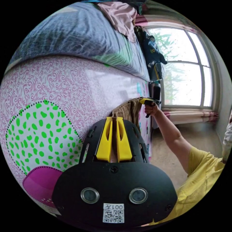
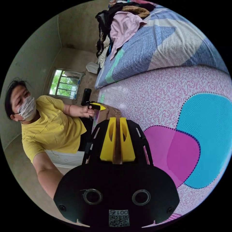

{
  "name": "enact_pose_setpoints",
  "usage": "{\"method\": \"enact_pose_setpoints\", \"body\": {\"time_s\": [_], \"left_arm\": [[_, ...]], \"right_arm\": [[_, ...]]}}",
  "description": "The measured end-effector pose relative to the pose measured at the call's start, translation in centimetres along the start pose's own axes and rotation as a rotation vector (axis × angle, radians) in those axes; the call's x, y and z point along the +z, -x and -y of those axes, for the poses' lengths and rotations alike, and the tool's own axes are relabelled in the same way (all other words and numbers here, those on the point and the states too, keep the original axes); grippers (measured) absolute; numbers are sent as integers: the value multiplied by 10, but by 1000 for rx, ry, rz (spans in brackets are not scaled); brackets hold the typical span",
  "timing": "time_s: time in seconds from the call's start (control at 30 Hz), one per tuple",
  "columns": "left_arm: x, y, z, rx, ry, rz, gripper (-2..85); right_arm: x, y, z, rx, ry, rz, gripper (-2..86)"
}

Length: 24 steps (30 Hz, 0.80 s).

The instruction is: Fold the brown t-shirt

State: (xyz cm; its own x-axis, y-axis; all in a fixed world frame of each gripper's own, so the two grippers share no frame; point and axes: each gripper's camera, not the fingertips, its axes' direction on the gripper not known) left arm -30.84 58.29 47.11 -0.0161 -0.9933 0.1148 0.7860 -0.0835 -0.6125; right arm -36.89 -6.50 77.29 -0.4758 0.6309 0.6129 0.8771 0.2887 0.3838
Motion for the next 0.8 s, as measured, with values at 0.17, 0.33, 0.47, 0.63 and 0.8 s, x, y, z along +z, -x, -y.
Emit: {"method": "enact_pose_setpoints", "body": {"time_s": [0.17,0.33,0.47,0.63,0.8], "left_arm": [[-26,-19,9,155,-85,39,-12],[-59,-83,3,510,-156,141,-11],[-61,-114,-33,647,-136,117,-12],[-21,-138,-115,799,-41,130,-11],[36,-137,-180,863,99,132,-11]], "right_arm": [[-17,38,20,-110,-102,-113,15],[-32,95,23,-227,-127,-173,15],[-29,133,-9,-224,-83,-174,16],[-3,148,-68,-121,-2,-179,17],[23,144,-127,-9,-3,-183,17]]}}
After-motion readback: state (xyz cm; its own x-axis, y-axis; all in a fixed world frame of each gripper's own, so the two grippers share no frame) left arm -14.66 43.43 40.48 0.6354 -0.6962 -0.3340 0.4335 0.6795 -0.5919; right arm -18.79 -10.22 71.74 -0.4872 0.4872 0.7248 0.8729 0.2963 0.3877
